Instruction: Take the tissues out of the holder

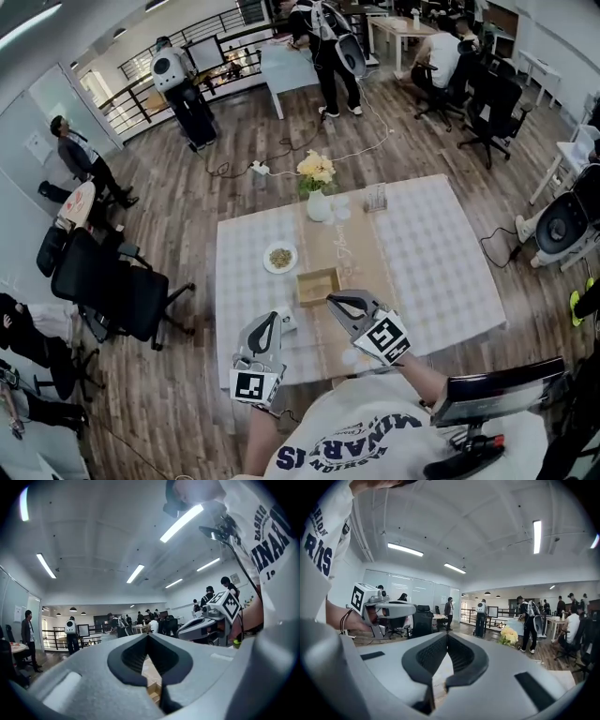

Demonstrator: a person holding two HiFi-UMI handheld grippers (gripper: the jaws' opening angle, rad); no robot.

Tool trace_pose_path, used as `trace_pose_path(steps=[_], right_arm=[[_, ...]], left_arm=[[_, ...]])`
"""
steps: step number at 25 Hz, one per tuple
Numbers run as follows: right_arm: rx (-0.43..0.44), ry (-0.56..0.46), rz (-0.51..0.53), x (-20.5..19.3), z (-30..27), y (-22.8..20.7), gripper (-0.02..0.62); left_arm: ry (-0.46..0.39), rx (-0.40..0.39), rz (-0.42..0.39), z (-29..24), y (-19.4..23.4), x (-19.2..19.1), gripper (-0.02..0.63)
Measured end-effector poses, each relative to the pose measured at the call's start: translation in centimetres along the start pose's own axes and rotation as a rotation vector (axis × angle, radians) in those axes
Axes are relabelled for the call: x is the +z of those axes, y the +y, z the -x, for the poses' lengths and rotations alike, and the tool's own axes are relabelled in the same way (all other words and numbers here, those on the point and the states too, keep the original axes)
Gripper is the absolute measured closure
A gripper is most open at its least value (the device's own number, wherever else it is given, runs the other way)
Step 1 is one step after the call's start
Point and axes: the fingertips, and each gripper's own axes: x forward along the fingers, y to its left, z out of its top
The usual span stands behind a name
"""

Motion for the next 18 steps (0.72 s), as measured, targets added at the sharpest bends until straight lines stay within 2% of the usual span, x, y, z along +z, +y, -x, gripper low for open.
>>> trace_pose_path(steps=[9,18], right_arm=[[0.062,-0.007,0.015,0.6,-0.1,0.8,0.589],[0.055,-0.006,0.013,0.6,-0.1,0.6,0.589]], left_arm=[[0.035,-0.005,0.073,0.6,-0.8,-1.3,0.603],[0.048,0.0,0.076,0.8,-0.9,-1.8,0.603]])
